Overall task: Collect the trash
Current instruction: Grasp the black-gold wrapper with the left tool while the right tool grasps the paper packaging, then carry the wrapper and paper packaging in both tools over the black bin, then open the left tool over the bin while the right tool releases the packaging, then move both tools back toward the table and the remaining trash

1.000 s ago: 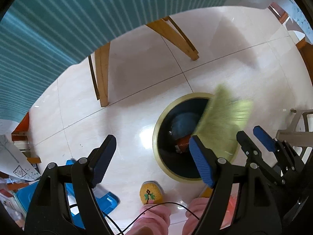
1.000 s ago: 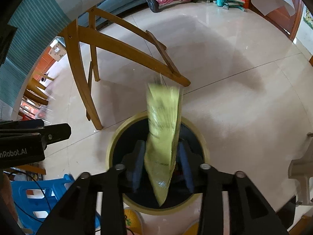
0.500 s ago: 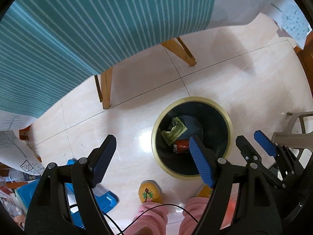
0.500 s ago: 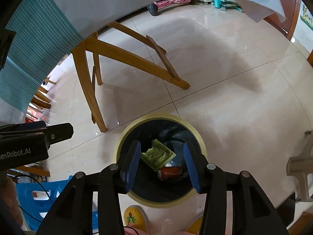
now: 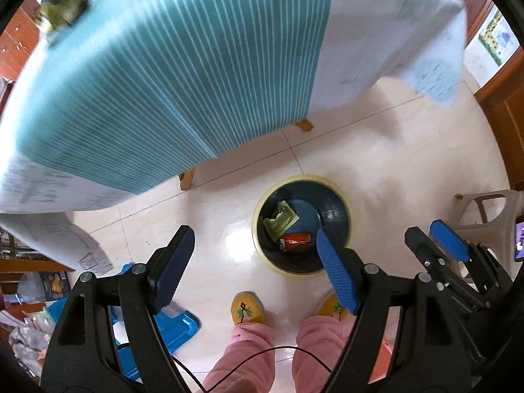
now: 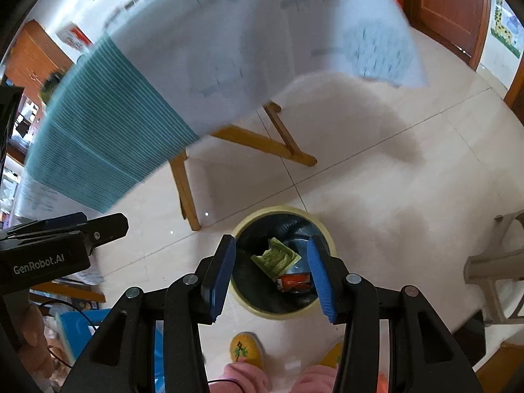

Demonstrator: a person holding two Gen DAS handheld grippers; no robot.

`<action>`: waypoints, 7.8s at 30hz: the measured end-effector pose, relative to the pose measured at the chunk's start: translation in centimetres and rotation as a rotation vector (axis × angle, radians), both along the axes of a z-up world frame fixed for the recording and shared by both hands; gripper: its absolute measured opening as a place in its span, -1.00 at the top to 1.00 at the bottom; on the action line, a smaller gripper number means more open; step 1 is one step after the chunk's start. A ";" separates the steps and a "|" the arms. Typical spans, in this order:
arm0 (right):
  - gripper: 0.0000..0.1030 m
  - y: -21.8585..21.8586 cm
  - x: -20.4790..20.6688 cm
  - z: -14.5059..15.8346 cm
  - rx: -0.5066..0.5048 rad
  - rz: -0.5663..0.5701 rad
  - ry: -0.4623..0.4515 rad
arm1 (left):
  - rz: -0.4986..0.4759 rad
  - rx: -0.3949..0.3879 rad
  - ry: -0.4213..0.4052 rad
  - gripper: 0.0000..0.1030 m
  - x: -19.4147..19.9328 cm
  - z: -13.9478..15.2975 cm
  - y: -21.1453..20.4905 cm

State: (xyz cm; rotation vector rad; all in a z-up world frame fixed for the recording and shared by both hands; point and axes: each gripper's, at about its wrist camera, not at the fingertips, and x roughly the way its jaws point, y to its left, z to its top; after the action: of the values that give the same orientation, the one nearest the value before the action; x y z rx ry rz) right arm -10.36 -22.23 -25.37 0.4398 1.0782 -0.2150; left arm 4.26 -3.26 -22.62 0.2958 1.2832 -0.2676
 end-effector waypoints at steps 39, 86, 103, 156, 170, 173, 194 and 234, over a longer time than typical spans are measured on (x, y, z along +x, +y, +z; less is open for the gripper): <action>-0.02 8.4 14.2 28.3 -0.050 0.443 -0.257 | 0.398 -0.211 -0.143 -0.52 8.5 24.1 16.0; 0.65 14.4 30.5 23.7 -0.260 0.116 -0.028 | -0.093 -0.177 0.294 0.14 30.9 9.1 11.3; 0.66 10.0 24.0 26.9 -0.206 0.047 -0.124 | -0.126 -0.153 0.121 0.24 26.9 14.1 9.7; 0.65 1.7 5.8 -14.6 0.214 0.146 0.249 | 0.138 -0.143 0.263 0.20 3.2 -14.0 -0.7; 0.15 3.1 7.3 -25.7 0.256 0.083 0.323 | 0.102 -0.067 0.286 -0.56 3.3 -22.2 -0.2; 0.15 3.2 7.4 -25.9 0.257 0.084 0.314 | 0.107 -0.058 0.279 -0.56 3.2 -22.2 -0.1; 0.15 1.6 6.8 -12.1 0.247 0.086 0.163 | 0.098 -0.086 0.155 -0.56 0.9 -10.0 1.6; 0.15 4.8 15.3 31.3 0.145 0.375 -0.264 | 0.184 -0.107 -0.267 -0.53 10.8 34.9 12.1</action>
State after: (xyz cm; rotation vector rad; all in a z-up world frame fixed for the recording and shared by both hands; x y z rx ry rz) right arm 4.97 -17.41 5.97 0.3753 0.8986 0.2485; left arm 15.02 8.81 12.28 0.1159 1.0200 -0.1338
